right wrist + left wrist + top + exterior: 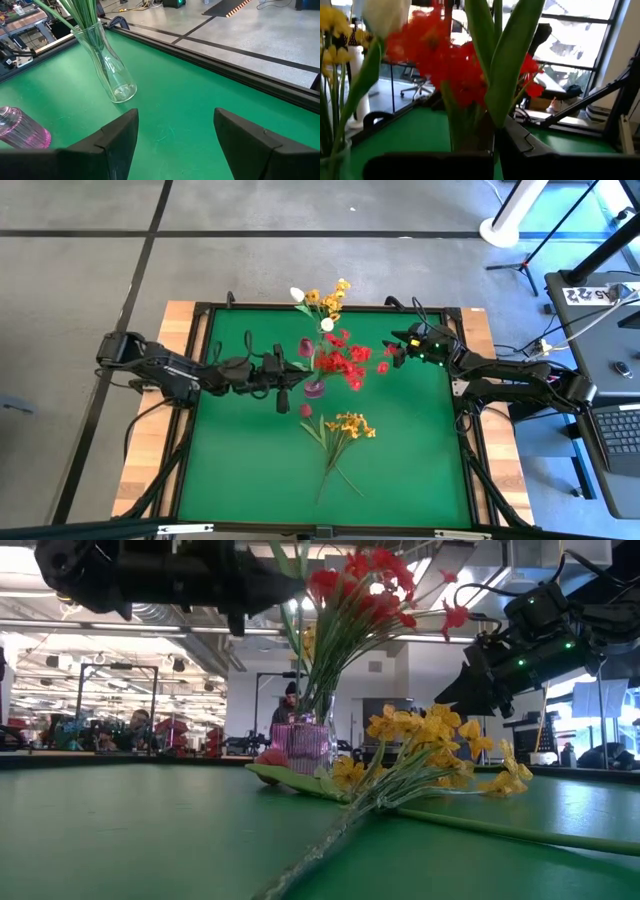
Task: Sort flowers into vase by color
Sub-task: Put the left red tulip into the violet vase
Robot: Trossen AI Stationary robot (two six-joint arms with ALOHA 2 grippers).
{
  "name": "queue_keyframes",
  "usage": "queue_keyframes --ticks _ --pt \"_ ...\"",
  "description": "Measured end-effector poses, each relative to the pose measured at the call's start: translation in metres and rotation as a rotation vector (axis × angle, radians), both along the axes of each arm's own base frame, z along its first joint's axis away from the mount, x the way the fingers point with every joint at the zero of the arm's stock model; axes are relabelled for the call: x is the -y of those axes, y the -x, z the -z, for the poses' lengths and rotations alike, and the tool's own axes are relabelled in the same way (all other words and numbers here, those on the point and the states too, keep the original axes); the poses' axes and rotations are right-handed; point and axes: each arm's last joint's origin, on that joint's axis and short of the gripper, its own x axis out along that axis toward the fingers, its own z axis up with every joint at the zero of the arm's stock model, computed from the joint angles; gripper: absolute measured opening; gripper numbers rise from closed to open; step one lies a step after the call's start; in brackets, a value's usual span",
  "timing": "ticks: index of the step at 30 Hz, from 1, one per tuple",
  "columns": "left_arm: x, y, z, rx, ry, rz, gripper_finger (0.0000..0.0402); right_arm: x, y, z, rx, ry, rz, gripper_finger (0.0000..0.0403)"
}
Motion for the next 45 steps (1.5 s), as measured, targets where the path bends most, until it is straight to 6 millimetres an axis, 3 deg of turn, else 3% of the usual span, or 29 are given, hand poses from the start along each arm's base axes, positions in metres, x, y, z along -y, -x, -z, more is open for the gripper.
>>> queue_keyframes --ticks 6,16,27,32,37,45 --pt "-0.006 -0.004 0.012 -0.046 0.029 -0.048 0.0003 0.0 0.0 0.0 -0.001 0.0 -0.001 0.0256" --pt "-0.009 -0.003 0.018 -0.108 0.028 -0.157 0.0047 0.0 0.0 0.001 -0.007 -0.007 -0.004 0.0256" --pt "-0.009 -0.004 0.016 -0.091 0.028 -0.157 0.0043 0.0 0.0 0.001 -0.007 -0.006 -0.004 0.0256" --pt "-0.009 -0.004 0.006 -0.027 -0.011 -0.158 0.001 0.0 0.0 0.001 -0.007 -0.007 -0.004 0.0256" --pt "-0.005 0.0 -0.016 0.017 -0.042 -0.154 0.0007 -0.001 0.001 0.003 -0.027 -0.022 -0.004 0.0256" --pt "0.018 0.033 -0.067 -0.067 -0.044 -0.219 0.0002 -0.001 0.001 0.005 -0.041 -0.032 -0.005 0.0256"
